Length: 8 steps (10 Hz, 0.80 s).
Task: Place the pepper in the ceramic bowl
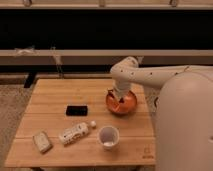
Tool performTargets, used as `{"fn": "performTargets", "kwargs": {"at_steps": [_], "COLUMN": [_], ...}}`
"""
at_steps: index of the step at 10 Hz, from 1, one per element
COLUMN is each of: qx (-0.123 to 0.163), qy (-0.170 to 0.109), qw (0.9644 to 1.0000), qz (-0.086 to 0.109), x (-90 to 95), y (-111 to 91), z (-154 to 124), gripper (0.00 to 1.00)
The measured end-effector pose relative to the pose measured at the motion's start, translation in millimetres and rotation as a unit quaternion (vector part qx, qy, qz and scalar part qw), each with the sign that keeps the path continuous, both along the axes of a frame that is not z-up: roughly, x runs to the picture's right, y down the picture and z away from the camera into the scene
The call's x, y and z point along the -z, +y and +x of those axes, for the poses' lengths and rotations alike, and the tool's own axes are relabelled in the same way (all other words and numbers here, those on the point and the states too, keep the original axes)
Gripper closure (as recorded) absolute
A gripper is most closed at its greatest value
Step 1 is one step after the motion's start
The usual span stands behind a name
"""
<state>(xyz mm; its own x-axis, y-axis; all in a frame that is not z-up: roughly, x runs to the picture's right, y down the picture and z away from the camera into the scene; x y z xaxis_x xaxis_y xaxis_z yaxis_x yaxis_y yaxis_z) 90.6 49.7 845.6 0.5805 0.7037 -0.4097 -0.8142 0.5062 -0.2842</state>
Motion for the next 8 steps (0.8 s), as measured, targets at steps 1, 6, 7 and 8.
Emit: {"fn": "performTargets", "kwargs": {"at_steps": [1, 6, 7, 8], "qx": [0.006, 0.017, 0.017, 0.017], "qy": [-0.004, -0.013, -0.013, -0.013], "qw": [0.9999, 0.9994, 0.9994, 0.9994], "qz": [0.012, 0.027, 0.027, 0.027], "x": [-3.9, -6.8, -6.7, -6.7], "y": [-2.7, -7.2, -7.1, -7.1], "z": [-0.5, -3.0, -3.0, -2.6], "gripper": [0.20, 0.20, 0.20, 0.20]}}
